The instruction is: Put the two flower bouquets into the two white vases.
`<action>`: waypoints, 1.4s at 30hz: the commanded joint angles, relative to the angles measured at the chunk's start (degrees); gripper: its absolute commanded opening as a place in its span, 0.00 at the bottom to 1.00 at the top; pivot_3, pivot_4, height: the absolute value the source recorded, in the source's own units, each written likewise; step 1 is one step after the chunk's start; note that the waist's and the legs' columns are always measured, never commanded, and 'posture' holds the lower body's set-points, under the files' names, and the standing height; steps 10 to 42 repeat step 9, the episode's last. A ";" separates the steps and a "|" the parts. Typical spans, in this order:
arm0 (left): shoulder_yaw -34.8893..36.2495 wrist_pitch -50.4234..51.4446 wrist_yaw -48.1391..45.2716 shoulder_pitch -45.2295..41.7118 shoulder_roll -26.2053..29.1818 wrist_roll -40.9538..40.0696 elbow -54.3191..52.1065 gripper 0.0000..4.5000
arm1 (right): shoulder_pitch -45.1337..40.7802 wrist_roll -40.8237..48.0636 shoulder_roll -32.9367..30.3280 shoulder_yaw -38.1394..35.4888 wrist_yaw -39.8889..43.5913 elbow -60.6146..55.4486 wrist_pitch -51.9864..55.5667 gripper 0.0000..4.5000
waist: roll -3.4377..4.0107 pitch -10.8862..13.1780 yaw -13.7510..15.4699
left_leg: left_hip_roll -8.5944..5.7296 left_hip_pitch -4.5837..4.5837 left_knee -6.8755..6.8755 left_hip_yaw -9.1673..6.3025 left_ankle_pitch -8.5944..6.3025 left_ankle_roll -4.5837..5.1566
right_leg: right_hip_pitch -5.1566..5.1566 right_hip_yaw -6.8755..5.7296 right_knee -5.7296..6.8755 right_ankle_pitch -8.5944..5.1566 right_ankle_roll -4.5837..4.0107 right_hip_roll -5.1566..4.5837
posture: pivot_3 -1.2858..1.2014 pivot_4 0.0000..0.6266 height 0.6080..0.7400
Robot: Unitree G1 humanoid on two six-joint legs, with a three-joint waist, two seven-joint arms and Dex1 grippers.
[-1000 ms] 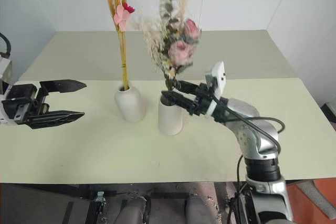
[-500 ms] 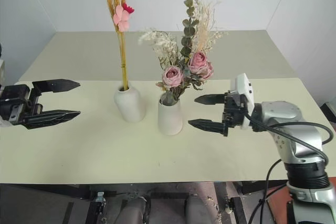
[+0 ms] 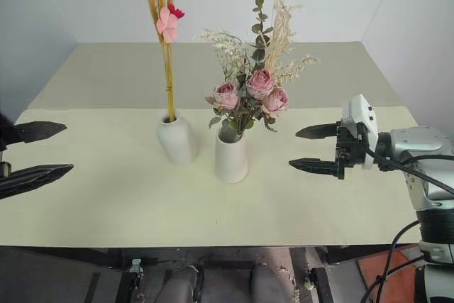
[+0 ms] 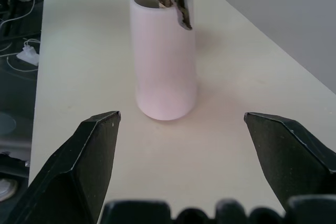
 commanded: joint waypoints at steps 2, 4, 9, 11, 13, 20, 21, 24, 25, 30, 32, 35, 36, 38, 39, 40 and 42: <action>4.13 0.98 2.57 1.59 -0.77 -2.60 -3.60 1.00 | -2.43 -3.03 -0.81 -1.23 -2.19 1.20 -2.33 1.00 | 0.00 0.00 0.21 | 0.03 0.00 0.00 0.02 0.00 0.00 | 0.00 0.00 -0.01 0.01 -0.01 0.03 | 0.52 0.24 1.00; 4.68 1.19 3.37 2.23 -1.08 -3.24 -4.19 1.00 | -2.74 -4.14 -0.35 -0.74 -2.56 1.56 -2.96 1.00 | 0.00 0.00 0.25 | 0.04 0.00 0.00 0.02 0.00 0.00 | 0.00 0.00 -0.01 0.02 -0.03 0.03 | 0.52 0.24 1.00; 4.34 1.09 4.66 3.24 -1.31 -4.27 -5.47 1.00 | -3.92 -5.64 0.70 0.18 -2.73 2.33 -3.64 1.00 | 0.00 0.00 0.25 | 0.05 0.00 0.00 0.04 0.00 0.00 | 0.01 0.01 -0.02 0.03 -0.05 0.05 | 0.52 0.24 1.00; 4.34 1.09 4.66 3.24 -1.31 -4.27 -5.47 1.00 | -3.92 -5.64 0.70 0.18 -2.73 2.33 -3.64 1.00 | 0.00 0.00 0.25 | 0.05 0.00 0.00 0.04 0.00 0.00 | 0.01 0.01 -0.02 0.03 -0.05 0.05 | 0.52 0.24 1.00; 4.34 1.09 4.66 3.24 -1.31 -4.27 -5.47 1.00 | -3.92 -5.64 0.70 0.18 -2.73 2.33 -3.64 1.00 | 0.00 0.00 0.25 | 0.05 0.00 0.00 0.04 0.00 0.00 | 0.01 0.01 -0.02 0.03 -0.05 0.05 | 0.52 0.24 1.00; 4.34 1.09 4.66 3.24 -1.31 -4.27 -5.47 1.00 | -3.92 -5.64 0.70 0.18 -2.73 2.33 -3.64 1.00 | 0.00 0.00 0.25 | 0.05 0.00 0.00 0.04 0.00 0.00 | 0.01 0.01 -0.02 0.03 -0.05 0.05 | 0.52 0.24 1.00; 4.34 1.09 4.66 3.24 -1.31 -4.27 -5.47 1.00 | -3.92 -5.64 0.70 0.18 -2.73 2.33 -3.64 1.00 | 0.00 0.00 0.25 | 0.05 0.00 0.00 0.04 0.00 0.00 | 0.01 0.01 -0.02 0.03 -0.05 0.05 | 0.52 0.24 1.00; 4.34 1.09 4.66 3.24 -1.31 -4.27 -5.47 1.00 | -3.92 -5.64 0.70 0.18 -2.73 2.33 -3.64 1.00 | 0.00 0.00 0.25 | 0.05 0.00 0.00 0.04 0.00 0.00 | 0.01 0.01 -0.02 0.03 -0.05 0.05 | 0.52 0.24 1.00; 4.34 1.09 4.66 3.24 -1.31 -4.27 -5.47 1.00 | -3.92 -5.64 0.70 0.18 -2.73 2.33 -3.64 1.00 | 0.00 0.00 0.25 | 0.05 0.00 0.00 0.04 0.00 0.00 | 0.01 0.01 -0.02 0.03 -0.05 0.05 | 0.52 0.24 1.00; 4.34 1.09 4.66 3.24 -1.31 -4.27 -5.47 1.00 | -3.92 -5.64 0.70 0.18 -2.73 2.33 -3.64 1.00 | 0.00 0.00 0.25 | 0.05 0.00 0.00 0.04 0.00 0.00 | 0.01 0.01 -0.02 0.03 -0.05 0.05 | 0.52 0.24 1.00; 4.34 1.09 4.66 3.24 -1.31 -4.27 -5.47 1.00 | -3.92 -5.64 0.70 0.18 -2.73 2.33 -3.64 1.00 | 0.00 0.00 0.25 | 0.05 0.00 0.00 0.04 0.00 0.00 | 0.01 0.01 -0.02 0.03 -0.05 0.05 | 0.52 0.24 1.00; 4.34 1.09 4.66 3.24 -1.31 -4.27 -5.47 1.00 | -3.92 -5.64 0.70 0.18 -2.73 2.33 -3.64 1.00 | 0.00 0.00 0.25 | 0.05 0.00 0.00 0.04 0.00 0.00 | 0.01 0.01 -0.02 0.03 -0.05 0.05 | 0.52 0.24 1.00; 4.34 1.09 4.66 3.24 -1.31 -4.27 -5.47 1.00 | -3.92 -5.64 0.70 0.18 -2.73 2.33 -3.64 1.00 | 0.00 0.00 0.25 | 0.05 0.00 0.00 0.04 0.00 0.00 | 0.01 0.01 -0.02 0.03 -0.05 0.05 | 0.52 0.24 1.00; 4.34 1.09 4.66 3.24 -1.31 -4.27 -5.47 1.00 | -3.92 -5.64 0.70 0.18 -2.73 2.33 -3.64 1.00 | 0.00 0.00 0.25 | 0.05 0.00 0.00 0.04 0.00 0.00 | 0.01 0.01 -0.02 0.03 -0.05 0.05 | 0.52 0.24 1.00; 4.34 1.09 4.66 3.24 -1.31 -4.27 -5.47 1.00 | -3.92 -5.64 0.70 0.18 -2.73 2.33 -3.64 1.00 | 0.00 0.00 0.25 | 0.05 0.00 0.00 0.04 0.00 0.00 | 0.01 0.01 -0.02 0.03 -0.05 0.05 | 0.52 0.24 1.00; 4.34 1.09 4.66 3.24 -1.31 -4.27 -5.47 1.00 | -3.92 -5.64 0.70 0.18 -2.73 2.33 -3.64 1.00 | 0.00 0.00 0.25 | 0.05 0.00 0.00 0.04 0.00 0.00 | 0.01 0.01 -0.02 0.03 -0.05 0.05 | 0.52 0.24 1.00; 4.34 1.09 4.66 3.24 -1.31 -4.27 -5.47 1.00 | -3.92 -5.64 0.70 0.18 -2.73 2.33 -3.64 1.00 | 0.00 0.00 0.25 | 0.05 0.00 0.00 0.04 0.00 0.00 | 0.01 0.01 -0.02 0.03 -0.05 0.05 | 0.52 0.24 1.00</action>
